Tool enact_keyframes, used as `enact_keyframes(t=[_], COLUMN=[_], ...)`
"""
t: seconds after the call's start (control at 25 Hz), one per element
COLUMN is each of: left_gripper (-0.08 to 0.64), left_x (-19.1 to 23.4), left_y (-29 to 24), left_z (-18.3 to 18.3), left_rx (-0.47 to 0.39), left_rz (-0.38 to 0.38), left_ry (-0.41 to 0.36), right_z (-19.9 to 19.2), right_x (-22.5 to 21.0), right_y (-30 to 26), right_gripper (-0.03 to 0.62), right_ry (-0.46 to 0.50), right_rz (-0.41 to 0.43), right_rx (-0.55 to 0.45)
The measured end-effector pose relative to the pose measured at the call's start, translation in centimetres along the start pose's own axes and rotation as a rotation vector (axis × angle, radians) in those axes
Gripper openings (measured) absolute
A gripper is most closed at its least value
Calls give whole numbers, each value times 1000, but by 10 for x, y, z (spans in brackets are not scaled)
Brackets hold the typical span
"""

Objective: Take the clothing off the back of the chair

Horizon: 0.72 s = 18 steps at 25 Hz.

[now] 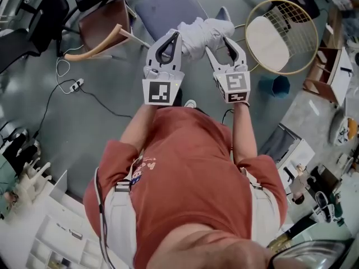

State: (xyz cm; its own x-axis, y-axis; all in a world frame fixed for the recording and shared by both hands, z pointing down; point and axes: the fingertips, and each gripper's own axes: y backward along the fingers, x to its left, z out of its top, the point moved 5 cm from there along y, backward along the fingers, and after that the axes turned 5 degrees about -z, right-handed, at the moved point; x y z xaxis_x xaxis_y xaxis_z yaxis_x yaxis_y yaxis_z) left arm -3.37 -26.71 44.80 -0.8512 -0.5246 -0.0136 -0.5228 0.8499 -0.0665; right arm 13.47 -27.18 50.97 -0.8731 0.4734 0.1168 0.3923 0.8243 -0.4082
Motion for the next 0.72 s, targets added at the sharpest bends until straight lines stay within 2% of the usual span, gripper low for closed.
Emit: enact_keyframes(t=[0.16,0.36,0.56,0.72], left_gripper=[14,12,12,14], left_x=[8,18,27,34], left_y=[-7,-18,-25,-31], left_z=[-7,-17,-22,-28], left_rx=[13,21,28,28], left_rz=[-11,-19,-31,-39], left_ry=[15,38,56,77], right_z=[-20,-52,-76,-82], right_x=[12,15,15,12], right_y=[-18,-37,-56,-72], right_gripper=[312,365,397,400], right_ry=[98,236,382,462], right_rz=[113,203,216,211], right_rx=[116,298,444,489])
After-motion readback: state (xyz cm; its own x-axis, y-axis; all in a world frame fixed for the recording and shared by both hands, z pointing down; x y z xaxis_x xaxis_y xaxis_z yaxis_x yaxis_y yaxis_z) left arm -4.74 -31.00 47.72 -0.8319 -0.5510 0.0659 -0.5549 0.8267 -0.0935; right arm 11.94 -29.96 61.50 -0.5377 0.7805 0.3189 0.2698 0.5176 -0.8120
